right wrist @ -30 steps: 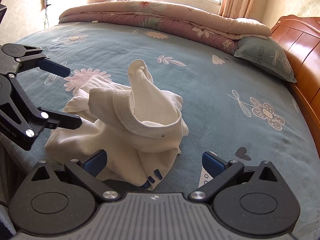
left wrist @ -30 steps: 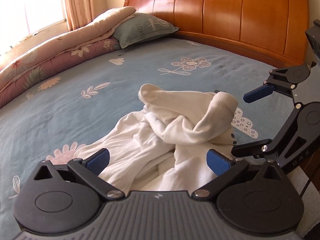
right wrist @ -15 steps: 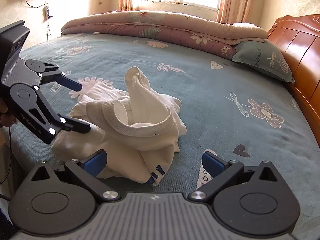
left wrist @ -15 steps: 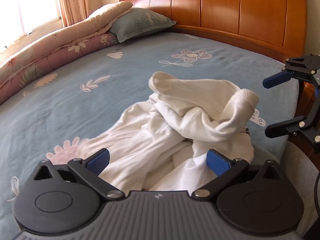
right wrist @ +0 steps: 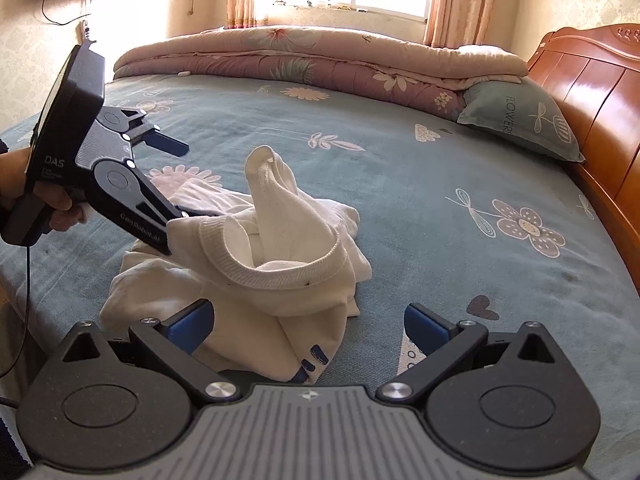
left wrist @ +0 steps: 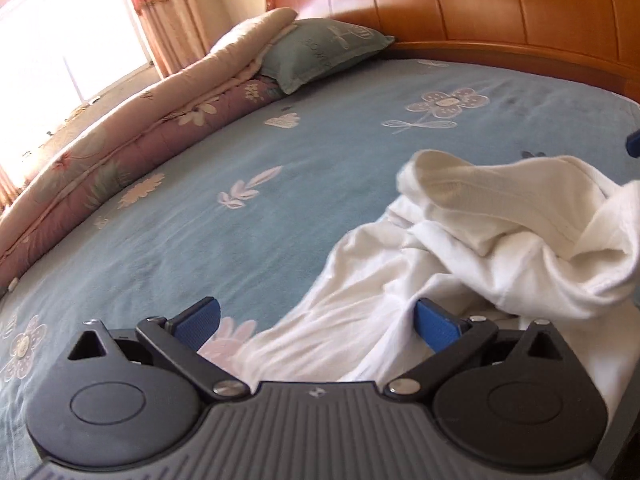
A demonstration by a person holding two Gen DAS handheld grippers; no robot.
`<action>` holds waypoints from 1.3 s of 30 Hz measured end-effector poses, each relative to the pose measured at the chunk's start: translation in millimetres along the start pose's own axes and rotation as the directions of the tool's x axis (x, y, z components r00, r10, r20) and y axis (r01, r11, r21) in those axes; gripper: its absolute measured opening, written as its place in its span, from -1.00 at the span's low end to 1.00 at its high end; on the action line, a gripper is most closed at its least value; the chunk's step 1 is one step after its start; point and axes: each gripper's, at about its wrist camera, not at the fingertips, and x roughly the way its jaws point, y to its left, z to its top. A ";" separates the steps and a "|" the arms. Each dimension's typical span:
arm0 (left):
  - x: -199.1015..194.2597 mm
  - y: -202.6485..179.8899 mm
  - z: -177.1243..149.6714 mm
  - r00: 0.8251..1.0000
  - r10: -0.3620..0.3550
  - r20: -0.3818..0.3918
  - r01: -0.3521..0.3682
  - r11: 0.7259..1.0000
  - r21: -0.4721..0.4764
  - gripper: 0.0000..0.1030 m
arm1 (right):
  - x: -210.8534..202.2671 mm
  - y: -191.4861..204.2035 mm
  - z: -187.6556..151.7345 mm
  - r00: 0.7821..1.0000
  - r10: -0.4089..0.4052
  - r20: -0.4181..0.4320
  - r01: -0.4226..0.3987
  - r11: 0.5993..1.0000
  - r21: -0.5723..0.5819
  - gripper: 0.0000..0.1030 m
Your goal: Fold clothes
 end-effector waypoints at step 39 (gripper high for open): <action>5.2 -16.7 -7.8 0.980 -0.189 -0.059 0.184 0.980 -0.081 0.99 | 62.7 -3.5 62.6 0.994 -0.093 -0.062 0.084 0.987 -0.139 1.00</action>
